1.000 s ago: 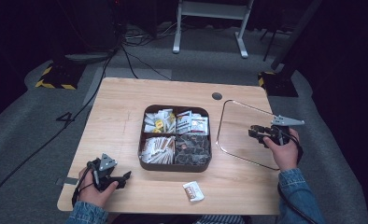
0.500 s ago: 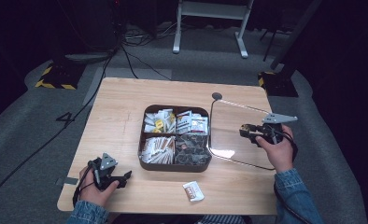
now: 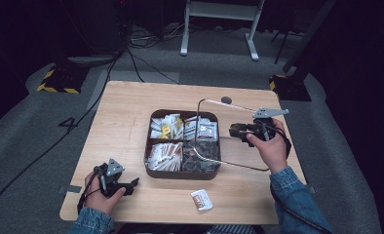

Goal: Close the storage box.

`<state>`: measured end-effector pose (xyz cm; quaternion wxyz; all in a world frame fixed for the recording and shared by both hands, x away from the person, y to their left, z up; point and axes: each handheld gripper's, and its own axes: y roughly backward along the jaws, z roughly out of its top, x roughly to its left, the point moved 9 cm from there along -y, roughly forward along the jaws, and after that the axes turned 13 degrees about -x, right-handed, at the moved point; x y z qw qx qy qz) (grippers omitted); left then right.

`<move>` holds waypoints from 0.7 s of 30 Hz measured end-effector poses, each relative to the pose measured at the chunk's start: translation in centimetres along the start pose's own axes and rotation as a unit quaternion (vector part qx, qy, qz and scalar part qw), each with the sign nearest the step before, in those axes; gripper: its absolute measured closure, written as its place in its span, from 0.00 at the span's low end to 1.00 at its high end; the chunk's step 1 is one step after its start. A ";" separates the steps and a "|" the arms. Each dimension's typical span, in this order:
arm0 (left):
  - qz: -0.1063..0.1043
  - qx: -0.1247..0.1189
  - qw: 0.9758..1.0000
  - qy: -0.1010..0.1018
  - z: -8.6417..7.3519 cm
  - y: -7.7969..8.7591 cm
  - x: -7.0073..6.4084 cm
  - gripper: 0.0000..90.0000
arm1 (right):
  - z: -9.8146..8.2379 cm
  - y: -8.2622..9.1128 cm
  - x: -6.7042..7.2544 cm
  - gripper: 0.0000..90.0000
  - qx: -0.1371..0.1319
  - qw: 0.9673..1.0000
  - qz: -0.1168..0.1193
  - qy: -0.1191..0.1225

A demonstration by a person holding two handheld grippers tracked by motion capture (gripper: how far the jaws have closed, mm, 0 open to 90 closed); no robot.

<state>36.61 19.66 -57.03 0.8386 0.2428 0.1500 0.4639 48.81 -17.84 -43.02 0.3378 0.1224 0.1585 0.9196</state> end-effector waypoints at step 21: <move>-0.004 0.007 1.000 0.000 0.0 -0.3 -0.2 0.11 | 1.2 -5.1 4.8 0.65 0.034 0.999 0.017 0.033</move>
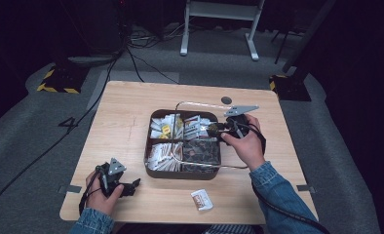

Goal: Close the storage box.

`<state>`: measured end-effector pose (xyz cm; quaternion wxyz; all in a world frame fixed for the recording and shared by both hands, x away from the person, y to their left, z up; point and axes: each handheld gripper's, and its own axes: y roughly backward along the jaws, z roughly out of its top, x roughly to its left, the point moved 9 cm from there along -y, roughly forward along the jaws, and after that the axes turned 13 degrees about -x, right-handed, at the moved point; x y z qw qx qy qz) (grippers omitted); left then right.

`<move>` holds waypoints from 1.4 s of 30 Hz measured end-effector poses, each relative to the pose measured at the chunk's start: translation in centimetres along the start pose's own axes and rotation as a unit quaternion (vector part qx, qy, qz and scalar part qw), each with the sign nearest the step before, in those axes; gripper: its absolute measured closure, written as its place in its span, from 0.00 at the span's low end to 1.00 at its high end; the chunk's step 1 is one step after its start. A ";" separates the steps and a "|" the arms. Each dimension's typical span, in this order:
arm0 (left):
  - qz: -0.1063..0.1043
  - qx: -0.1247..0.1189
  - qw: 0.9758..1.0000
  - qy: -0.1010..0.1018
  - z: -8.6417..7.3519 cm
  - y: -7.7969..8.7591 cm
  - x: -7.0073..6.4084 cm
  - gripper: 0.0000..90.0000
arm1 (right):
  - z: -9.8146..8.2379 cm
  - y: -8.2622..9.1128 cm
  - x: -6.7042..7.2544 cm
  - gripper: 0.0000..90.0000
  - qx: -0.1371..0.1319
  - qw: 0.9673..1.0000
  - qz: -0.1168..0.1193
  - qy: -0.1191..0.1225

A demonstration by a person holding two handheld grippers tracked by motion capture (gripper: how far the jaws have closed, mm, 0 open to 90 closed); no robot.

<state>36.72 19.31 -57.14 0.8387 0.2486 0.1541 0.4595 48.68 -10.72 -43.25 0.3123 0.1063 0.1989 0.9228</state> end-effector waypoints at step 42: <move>-0.001 -0.001 1.000 -0.002 0.0 -0.1 0.0 0.11 | -1.8 -8.8 4.1 0.65 0.044 0.998 -0.010 0.048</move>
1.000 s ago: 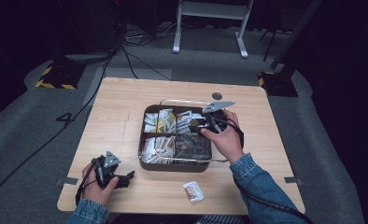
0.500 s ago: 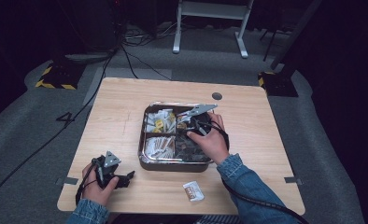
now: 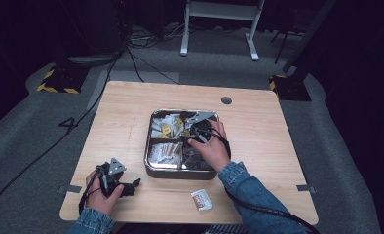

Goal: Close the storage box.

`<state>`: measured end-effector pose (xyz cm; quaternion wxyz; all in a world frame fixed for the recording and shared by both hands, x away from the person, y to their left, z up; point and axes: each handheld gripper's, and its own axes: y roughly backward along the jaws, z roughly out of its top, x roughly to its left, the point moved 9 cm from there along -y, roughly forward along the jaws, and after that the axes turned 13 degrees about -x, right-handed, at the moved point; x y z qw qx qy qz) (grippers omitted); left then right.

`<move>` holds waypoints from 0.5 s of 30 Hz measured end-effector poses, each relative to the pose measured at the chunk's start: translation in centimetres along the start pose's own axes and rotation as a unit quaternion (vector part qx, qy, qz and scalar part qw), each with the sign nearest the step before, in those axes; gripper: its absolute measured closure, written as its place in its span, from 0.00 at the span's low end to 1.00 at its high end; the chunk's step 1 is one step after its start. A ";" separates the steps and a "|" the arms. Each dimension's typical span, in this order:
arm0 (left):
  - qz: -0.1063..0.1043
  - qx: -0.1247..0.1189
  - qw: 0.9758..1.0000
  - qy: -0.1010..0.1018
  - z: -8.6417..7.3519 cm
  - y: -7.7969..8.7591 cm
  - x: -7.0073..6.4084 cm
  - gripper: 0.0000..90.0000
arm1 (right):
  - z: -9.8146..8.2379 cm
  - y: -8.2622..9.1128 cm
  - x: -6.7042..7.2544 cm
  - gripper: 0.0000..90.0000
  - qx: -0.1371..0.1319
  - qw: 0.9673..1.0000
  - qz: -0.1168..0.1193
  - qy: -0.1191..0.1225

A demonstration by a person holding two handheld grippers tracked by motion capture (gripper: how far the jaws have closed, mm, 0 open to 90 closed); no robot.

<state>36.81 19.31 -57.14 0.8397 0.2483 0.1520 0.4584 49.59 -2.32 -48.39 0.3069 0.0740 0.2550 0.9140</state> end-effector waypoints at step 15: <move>0.000 0.000 1.000 0.000 0.0 0.0 0.0 0.11 | -0.9 -1.2 -0.1 0.65 -0.003 1.000 0.000 -0.002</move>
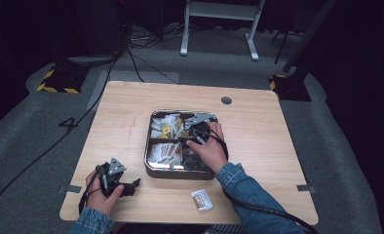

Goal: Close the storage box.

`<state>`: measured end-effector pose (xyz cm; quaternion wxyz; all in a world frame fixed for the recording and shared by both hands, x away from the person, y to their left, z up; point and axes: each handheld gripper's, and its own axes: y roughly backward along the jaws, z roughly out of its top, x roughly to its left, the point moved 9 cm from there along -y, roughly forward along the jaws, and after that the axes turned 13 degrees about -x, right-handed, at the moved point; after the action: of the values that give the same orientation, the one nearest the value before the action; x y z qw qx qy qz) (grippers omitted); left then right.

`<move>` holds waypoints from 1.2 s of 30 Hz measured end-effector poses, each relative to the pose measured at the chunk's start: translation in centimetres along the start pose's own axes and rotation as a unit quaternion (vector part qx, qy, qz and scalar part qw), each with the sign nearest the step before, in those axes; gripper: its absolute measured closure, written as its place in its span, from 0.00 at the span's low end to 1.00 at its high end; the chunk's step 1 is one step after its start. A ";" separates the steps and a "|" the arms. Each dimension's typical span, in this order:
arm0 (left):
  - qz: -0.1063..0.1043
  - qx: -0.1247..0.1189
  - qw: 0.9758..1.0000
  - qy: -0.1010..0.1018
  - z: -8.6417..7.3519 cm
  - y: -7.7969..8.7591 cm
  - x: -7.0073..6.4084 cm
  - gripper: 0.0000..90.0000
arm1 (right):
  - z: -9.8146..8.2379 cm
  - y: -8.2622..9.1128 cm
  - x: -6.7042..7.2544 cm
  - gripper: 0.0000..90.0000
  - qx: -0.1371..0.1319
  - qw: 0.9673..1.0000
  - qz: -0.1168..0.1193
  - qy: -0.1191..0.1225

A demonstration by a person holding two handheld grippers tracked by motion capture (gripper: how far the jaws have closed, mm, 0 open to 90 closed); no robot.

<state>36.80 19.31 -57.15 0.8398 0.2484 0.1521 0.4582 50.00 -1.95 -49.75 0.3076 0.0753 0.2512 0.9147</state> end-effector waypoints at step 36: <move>0.000 0.000 1.000 0.000 0.0 0.0 0.0 0.11 | -0.4 0.0 0.2 0.62 -0.027 0.999 -0.007 0.018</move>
<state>36.81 19.31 -57.14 0.8398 0.2483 0.1521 0.4583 49.75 -1.96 -50.08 0.3112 0.0483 0.2327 0.9201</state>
